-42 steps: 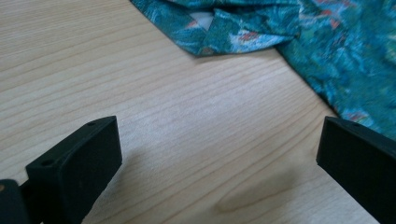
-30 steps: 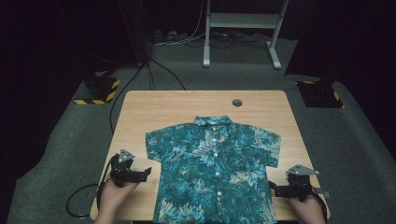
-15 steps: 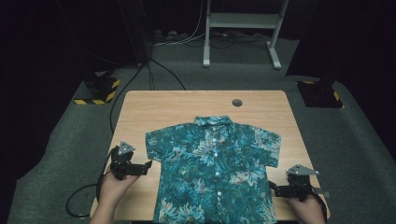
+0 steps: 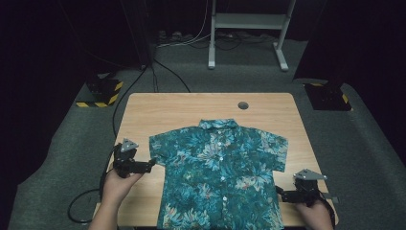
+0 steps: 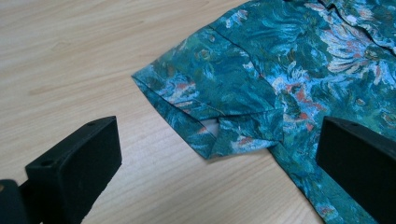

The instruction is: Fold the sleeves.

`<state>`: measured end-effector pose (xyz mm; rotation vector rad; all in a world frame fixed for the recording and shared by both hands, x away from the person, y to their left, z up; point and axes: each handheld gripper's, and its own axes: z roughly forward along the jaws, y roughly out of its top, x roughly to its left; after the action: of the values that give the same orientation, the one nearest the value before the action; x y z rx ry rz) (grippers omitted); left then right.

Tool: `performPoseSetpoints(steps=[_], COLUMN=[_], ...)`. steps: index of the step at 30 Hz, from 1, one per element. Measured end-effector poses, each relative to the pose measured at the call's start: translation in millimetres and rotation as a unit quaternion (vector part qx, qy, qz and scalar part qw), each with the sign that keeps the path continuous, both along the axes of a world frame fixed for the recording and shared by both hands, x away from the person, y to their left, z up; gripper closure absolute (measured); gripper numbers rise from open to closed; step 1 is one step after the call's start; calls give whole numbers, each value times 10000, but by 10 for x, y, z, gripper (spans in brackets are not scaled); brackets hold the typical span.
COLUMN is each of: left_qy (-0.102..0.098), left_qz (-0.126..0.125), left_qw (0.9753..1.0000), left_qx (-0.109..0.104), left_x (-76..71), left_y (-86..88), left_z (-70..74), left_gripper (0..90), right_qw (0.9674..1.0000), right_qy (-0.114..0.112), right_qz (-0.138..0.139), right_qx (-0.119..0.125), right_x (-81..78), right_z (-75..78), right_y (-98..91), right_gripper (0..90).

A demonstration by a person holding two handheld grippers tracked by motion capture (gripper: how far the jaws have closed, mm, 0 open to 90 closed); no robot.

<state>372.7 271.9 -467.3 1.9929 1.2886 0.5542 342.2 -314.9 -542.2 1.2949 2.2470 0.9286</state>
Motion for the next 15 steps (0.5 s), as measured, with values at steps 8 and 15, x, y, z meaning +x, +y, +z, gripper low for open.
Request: performPoseSetpoints(steps=[8, 15], left_qy=[-38, -2], left_qz=[-18, 39], left_qw=[10000, 9998], left_qx=[-15, -173], left_x=[92, 193], left_y=[4, 12], left_z=[35, 21], left_gripper=[9, 13], right_qw=[10000, 10000], right_qy=[0, 0], right_qz=[0, -1], right_qx=[-1, 0], right_x=[0, 0], right_z=[0, 0], right_y=[0, 0], right_gripper=[0, 0])
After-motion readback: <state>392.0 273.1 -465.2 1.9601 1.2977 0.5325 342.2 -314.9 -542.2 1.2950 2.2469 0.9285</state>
